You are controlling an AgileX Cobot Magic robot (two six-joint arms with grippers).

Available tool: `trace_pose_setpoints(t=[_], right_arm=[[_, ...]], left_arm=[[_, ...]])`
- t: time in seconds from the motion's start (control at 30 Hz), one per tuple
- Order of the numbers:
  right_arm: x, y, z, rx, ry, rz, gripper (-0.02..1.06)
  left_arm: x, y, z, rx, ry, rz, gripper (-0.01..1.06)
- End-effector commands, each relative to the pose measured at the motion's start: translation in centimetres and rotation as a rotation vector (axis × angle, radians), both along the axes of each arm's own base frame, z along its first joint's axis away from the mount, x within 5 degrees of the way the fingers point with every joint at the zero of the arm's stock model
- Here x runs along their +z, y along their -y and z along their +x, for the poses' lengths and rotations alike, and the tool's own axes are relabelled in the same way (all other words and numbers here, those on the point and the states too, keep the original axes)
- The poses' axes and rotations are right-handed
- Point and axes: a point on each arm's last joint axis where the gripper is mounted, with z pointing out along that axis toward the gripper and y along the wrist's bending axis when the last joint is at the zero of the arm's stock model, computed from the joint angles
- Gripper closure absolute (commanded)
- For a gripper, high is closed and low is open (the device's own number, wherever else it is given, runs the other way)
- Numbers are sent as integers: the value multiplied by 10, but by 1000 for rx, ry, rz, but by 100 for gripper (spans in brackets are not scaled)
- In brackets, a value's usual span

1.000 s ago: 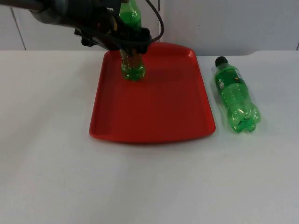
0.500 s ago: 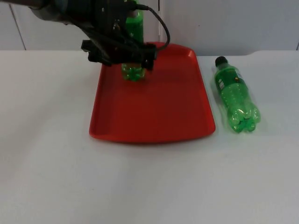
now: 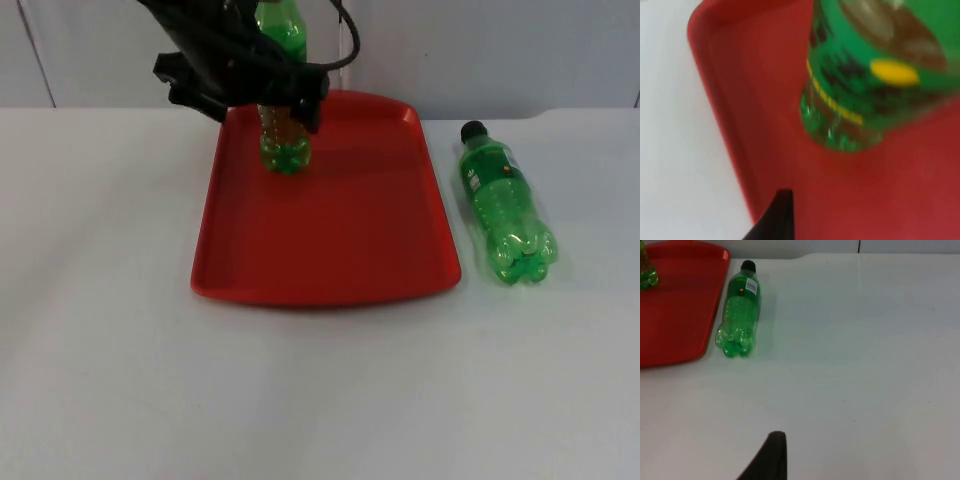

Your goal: Place the bottle upright on the tray.

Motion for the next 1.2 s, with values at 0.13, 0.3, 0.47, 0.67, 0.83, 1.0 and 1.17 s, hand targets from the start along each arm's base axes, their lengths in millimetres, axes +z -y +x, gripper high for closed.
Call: trace_pose_setpoints(t=[0.13,0.3,0.47,0.67,0.83,1.0,1.17], right_arm=[[1,0,0,-1,12,-4,0],[1,0,0,-1,12,-4,0],[1,0,0,-1,12,-4,0],[1,0,0,-1,12,-4,0],[1,0,0,-1,12,-4,0],[1,0,0,-1,12,-4,0],[1,0,0,-1,12,-4,0]], left_arm=[[14,-8,-33,35,83,-69,0],[29,-22,-69,51,159,-92,0],[45,-33,-98,46,196,-94,0],[65,-45,-131,48,234,-107,0],[77,-57,-162,50,273,-120,0],[82,-68,-192,50,282,-123,0],[86,-79,-225,50,298,-130,0]])
